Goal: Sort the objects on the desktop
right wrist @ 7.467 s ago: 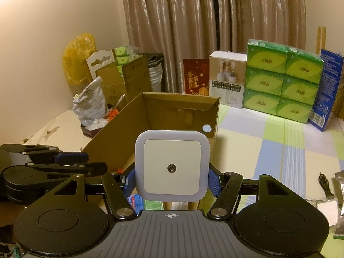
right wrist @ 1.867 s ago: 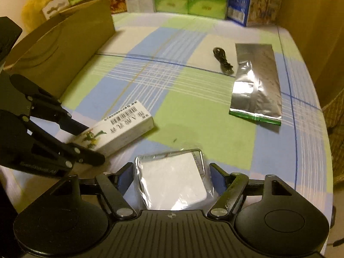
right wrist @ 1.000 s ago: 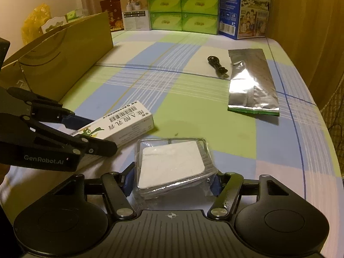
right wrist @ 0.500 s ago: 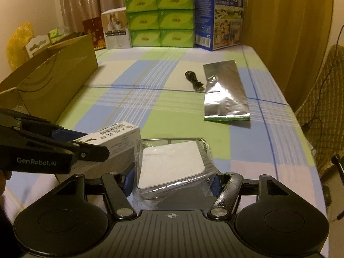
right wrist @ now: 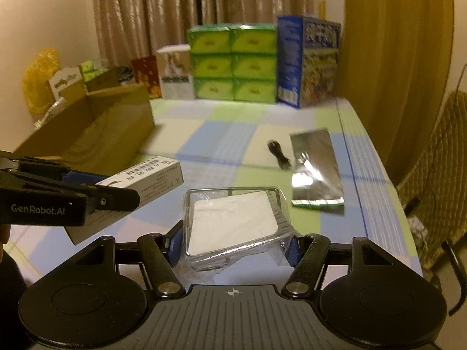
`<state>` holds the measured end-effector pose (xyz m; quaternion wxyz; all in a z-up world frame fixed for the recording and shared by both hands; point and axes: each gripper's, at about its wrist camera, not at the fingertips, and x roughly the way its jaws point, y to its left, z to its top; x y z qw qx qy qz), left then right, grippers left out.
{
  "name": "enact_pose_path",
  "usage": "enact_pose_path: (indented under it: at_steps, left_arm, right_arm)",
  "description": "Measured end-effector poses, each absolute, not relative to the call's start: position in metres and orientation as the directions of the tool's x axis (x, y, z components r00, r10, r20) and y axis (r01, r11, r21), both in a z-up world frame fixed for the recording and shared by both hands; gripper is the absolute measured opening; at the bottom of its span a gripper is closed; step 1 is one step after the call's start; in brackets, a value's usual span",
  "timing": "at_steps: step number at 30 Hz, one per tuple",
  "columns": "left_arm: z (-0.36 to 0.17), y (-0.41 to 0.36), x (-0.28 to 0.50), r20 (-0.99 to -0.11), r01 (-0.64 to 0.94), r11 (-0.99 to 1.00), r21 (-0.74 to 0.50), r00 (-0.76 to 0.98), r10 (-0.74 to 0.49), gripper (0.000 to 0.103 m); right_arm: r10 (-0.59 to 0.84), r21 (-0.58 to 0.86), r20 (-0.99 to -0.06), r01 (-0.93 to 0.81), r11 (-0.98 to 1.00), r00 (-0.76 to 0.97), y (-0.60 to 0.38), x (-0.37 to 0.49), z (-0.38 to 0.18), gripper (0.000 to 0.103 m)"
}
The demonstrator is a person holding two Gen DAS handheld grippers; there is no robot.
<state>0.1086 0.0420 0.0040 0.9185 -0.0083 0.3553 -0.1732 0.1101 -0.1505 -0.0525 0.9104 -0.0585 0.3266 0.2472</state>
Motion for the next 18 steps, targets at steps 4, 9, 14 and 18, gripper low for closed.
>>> enact_pose_path:
  at_steps: [4,9,14,18]
  left_arm:
    - [0.023,0.063,0.099,-0.626,0.274,0.953,-0.129,0.723,-0.292,0.033]
    - [0.040,0.093,0.086,-0.607,0.216,0.970,-0.111,0.758,-0.238,0.033]
    - [0.053,0.127,0.077,-0.599,0.149,0.984,-0.094,0.781,-0.175,0.033]
    - [0.060,0.156,0.070,-0.594,0.097,0.991,-0.088,0.794,-0.131,0.033]
  right_arm:
    - [0.447,0.058,-0.598,-0.520,0.852,0.665,-0.133,0.104,-0.038,0.062]
    - [0.489,0.057,-0.576,-0.565,0.823,0.655,-0.108,0.098,-0.024,0.062]
    - [0.538,0.057,-0.559,-0.619,0.783,0.630,-0.076,0.095,-0.014,0.062]
    - [0.580,0.061,-0.547,-0.662,0.747,0.604,-0.047,0.094,-0.008,0.062]
